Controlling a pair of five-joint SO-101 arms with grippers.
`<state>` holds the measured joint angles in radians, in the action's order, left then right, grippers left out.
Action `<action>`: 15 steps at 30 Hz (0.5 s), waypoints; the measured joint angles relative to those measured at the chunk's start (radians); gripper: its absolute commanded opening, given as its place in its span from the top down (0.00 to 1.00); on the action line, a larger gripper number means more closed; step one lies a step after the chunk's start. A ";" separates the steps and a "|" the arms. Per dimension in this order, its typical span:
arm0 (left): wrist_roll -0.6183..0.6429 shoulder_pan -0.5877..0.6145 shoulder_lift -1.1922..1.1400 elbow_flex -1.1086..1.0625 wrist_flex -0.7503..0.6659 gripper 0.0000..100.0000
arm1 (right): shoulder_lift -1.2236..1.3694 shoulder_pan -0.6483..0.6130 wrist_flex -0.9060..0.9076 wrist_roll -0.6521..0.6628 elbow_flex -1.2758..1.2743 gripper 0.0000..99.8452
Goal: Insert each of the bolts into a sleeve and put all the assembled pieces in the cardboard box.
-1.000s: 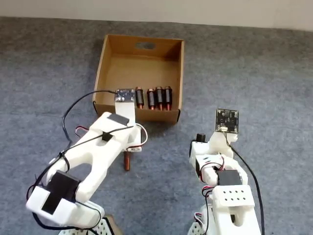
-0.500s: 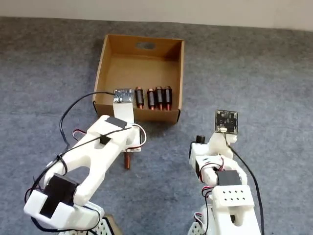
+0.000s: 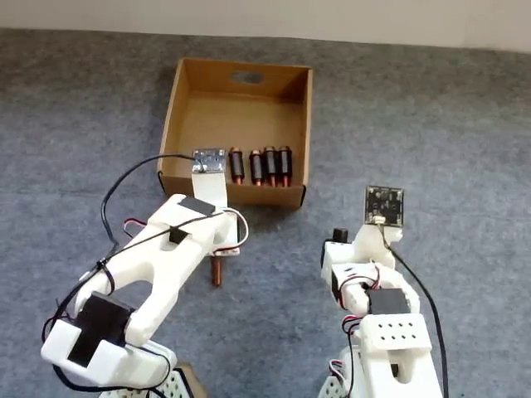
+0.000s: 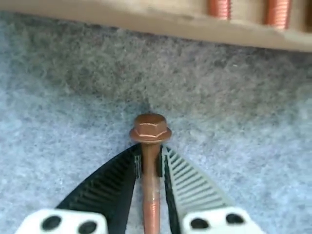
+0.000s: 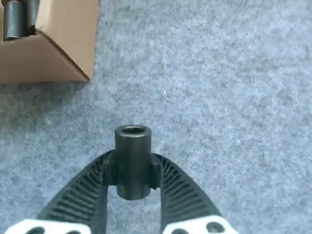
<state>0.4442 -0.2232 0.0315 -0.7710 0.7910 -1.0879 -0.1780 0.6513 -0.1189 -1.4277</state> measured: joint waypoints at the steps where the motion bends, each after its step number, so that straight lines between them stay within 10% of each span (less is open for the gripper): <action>1: 0.000 0.000 0.000 0.000 0.000 0.99 | 0.000 0.000 0.000 0.000 0.000 0.99; 15: 0.000 0.014 0.347 -0.012 0.106 0.99 | -0.009 -0.008 0.000 0.000 0.000 0.99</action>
<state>0.4442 -0.2094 0.3782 -0.7833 0.8968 -1.0971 -0.1857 0.6513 -0.1189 -1.4277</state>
